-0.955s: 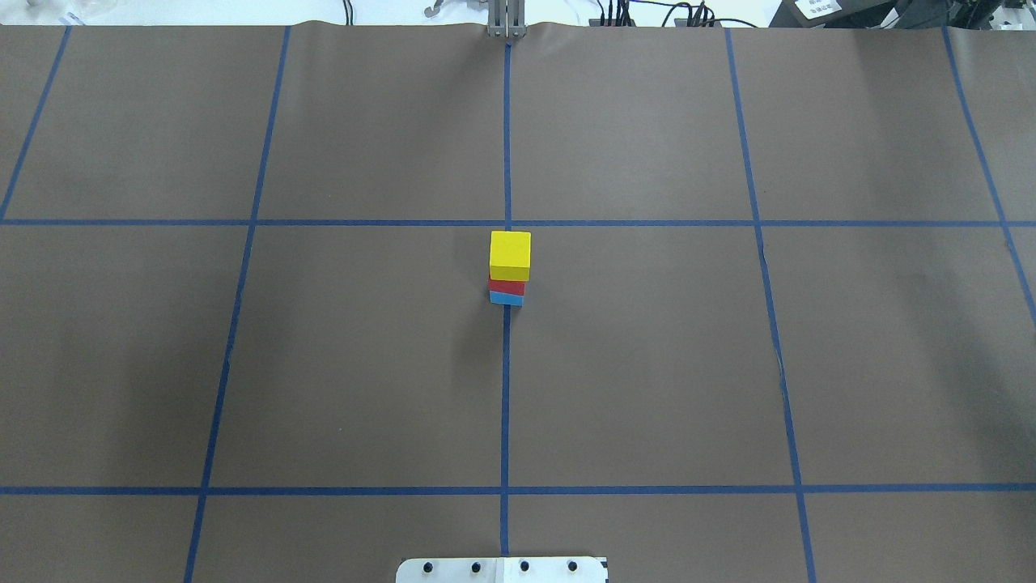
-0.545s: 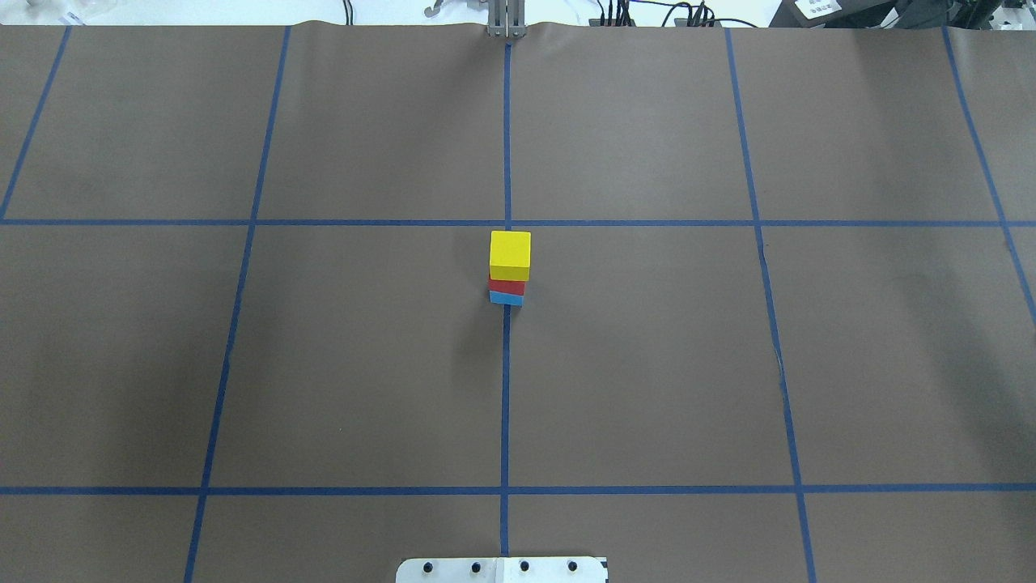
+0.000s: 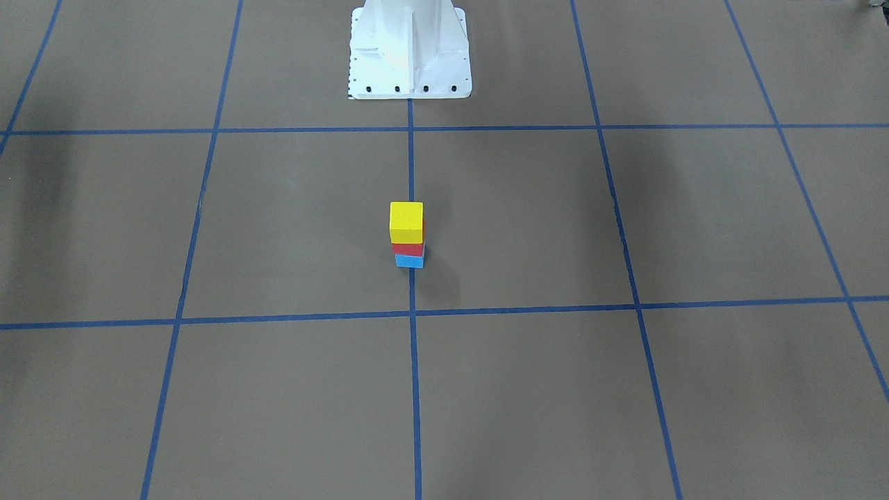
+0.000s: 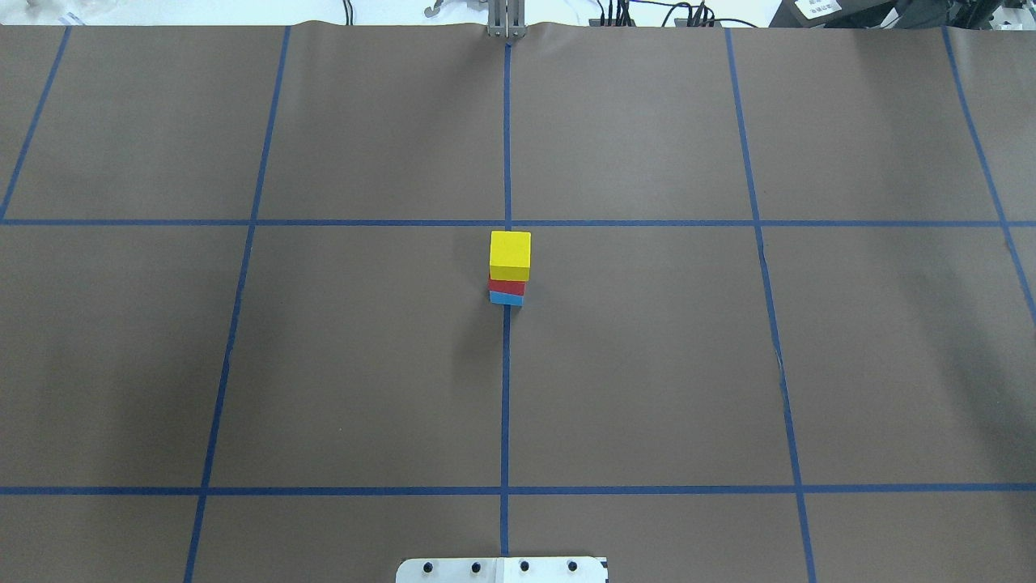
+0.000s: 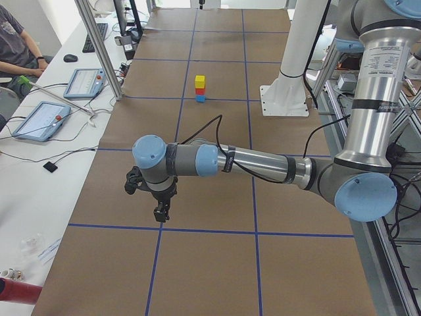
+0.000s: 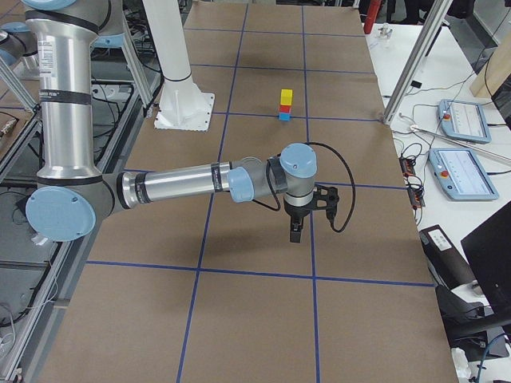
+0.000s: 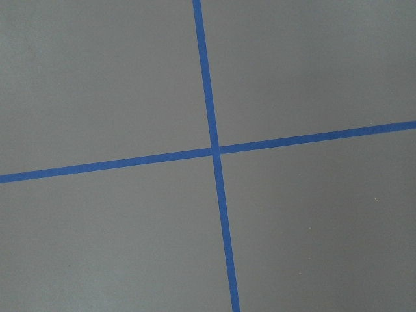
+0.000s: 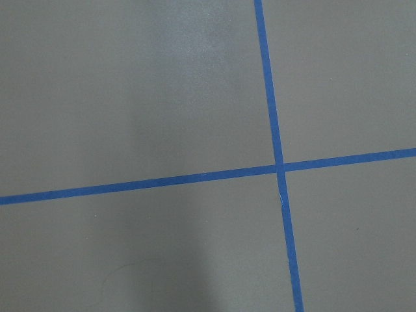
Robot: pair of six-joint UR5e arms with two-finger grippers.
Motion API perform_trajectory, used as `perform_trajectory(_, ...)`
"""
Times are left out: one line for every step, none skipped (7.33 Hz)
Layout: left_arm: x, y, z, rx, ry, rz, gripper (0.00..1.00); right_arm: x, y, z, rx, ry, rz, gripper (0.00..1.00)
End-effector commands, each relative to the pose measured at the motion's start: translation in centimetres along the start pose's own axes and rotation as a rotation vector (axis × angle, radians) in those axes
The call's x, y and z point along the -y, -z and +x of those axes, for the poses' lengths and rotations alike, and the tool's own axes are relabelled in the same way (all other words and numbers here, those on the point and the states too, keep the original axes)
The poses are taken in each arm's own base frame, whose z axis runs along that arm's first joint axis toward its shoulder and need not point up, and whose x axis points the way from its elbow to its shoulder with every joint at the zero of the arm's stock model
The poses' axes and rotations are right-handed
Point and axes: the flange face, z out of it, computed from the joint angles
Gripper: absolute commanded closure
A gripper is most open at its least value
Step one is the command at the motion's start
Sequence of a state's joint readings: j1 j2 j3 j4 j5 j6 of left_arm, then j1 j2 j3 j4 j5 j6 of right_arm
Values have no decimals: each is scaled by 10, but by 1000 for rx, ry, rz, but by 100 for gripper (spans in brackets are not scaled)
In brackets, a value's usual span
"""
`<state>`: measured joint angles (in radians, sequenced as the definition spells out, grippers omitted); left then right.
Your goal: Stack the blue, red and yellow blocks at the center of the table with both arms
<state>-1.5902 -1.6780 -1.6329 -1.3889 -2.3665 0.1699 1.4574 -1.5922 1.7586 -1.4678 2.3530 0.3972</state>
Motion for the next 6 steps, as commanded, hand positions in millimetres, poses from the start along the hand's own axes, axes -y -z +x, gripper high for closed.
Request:
perform_trajectory(-1,1,0,-2,4,2,0,1,1,-4,27,2,-7,0)
perform_trajectory(-1,2,1,0,2,4,0,2,0,-4,27,7,-7,0)
perform_trajectory(0,5,4,-1,-3,8,0,0,0,-3,27,6,-8,0)
perform_trajectory(-1,6,5,0,-5,10,0,0,-1,-2,26,3,-9,0)
perform_trajectory(-2,6,5,0,-4,9,0,0,-1,-2,26,-2,-10,0)
perform_trajectory(-3,10,9,2,-10,15,0,0,-1,-2,24,2,-10,0)
